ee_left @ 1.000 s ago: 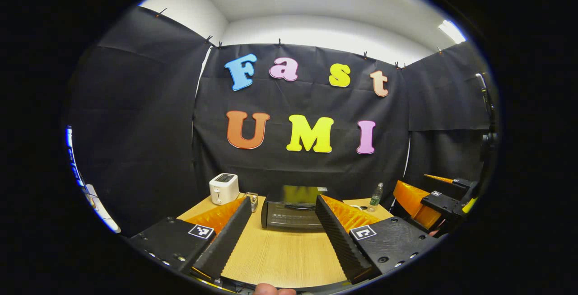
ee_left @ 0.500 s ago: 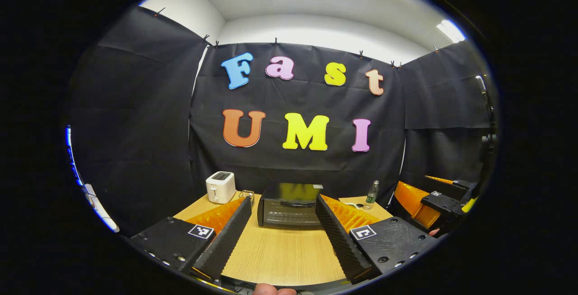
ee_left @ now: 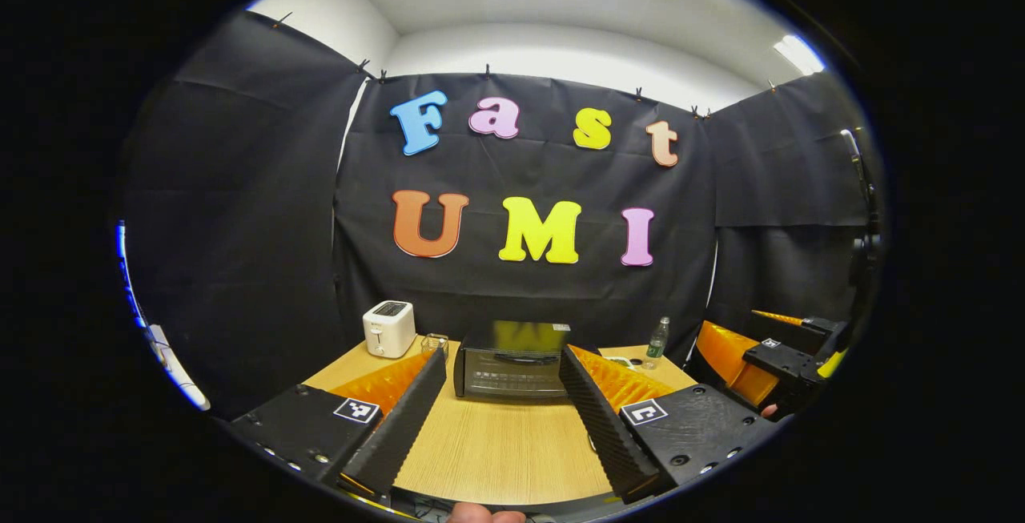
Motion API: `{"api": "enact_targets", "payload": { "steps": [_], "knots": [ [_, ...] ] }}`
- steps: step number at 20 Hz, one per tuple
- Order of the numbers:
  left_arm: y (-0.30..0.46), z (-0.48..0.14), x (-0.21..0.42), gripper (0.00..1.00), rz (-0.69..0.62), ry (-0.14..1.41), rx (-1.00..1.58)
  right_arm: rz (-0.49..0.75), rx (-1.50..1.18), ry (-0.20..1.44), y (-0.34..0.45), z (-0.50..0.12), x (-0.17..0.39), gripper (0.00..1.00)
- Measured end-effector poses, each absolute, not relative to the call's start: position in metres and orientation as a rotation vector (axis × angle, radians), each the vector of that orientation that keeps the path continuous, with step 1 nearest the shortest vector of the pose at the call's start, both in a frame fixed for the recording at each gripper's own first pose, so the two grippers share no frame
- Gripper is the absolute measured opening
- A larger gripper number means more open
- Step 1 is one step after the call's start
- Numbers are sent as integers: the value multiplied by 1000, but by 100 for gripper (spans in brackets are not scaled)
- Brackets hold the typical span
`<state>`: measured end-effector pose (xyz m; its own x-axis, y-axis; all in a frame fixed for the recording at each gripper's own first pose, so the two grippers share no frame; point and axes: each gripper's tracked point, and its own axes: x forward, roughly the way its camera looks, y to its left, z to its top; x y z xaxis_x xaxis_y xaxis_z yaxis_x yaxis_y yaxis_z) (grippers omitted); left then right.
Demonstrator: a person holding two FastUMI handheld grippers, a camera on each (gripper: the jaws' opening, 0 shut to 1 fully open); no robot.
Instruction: Open the electric oven with the left hand, put the food in, and close the electric oven.
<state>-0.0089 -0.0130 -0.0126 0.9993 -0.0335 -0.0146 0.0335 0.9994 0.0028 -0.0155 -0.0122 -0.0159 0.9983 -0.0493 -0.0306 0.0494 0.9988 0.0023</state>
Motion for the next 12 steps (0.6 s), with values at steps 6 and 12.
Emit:
{"api": "enact_targets", "payload": {
  "steps": [6,12],
  "knots": [
    [-12,-14,0,94,-17,17,12,-38,-10,30,-10,-14,-8,99],
    [-9,-16,14,94,18,25,9,-51,-14,39,-19,-15,7,99]
  ]
}}
